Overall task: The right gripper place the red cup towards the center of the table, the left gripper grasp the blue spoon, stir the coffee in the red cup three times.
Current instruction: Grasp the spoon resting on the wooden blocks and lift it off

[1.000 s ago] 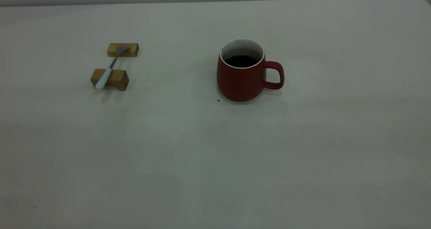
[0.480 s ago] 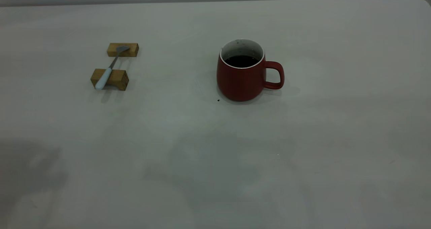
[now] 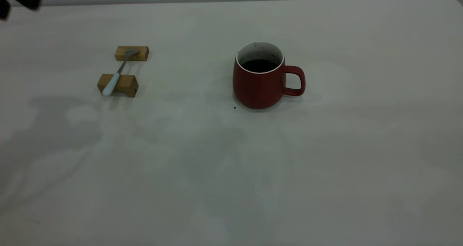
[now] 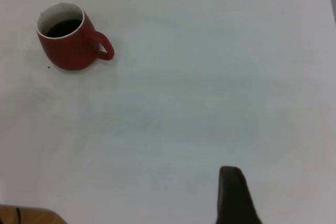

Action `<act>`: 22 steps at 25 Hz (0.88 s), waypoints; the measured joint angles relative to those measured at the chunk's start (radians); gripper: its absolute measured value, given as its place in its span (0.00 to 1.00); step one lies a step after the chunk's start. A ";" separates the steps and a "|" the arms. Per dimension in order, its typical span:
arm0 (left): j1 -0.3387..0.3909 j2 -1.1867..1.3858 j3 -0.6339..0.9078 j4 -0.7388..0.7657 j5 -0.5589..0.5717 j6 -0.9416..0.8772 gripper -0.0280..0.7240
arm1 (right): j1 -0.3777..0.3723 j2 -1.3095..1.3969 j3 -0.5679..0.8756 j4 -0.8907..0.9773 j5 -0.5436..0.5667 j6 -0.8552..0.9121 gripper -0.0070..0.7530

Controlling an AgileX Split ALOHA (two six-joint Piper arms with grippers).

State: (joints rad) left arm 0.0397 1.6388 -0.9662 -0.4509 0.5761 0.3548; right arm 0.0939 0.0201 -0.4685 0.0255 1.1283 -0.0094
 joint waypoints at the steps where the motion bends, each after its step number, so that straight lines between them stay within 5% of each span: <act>1: -0.001 0.036 -0.012 0.008 -0.001 0.000 0.84 | 0.000 0.000 0.000 0.000 0.000 0.000 0.66; 6: -0.026 0.192 -0.082 0.048 -0.028 -0.004 0.93 | 0.000 0.000 0.000 0.000 0.000 0.000 0.66; 22: -0.147 0.608 -0.340 0.228 -0.047 -0.156 0.89 | 0.000 0.000 0.000 0.000 0.000 0.000 0.66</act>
State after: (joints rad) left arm -0.1070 2.2472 -1.3064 -0.2228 0.5291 0.1992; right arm 0.0939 0.0201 -0.4685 0.0255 1.1283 -0.0094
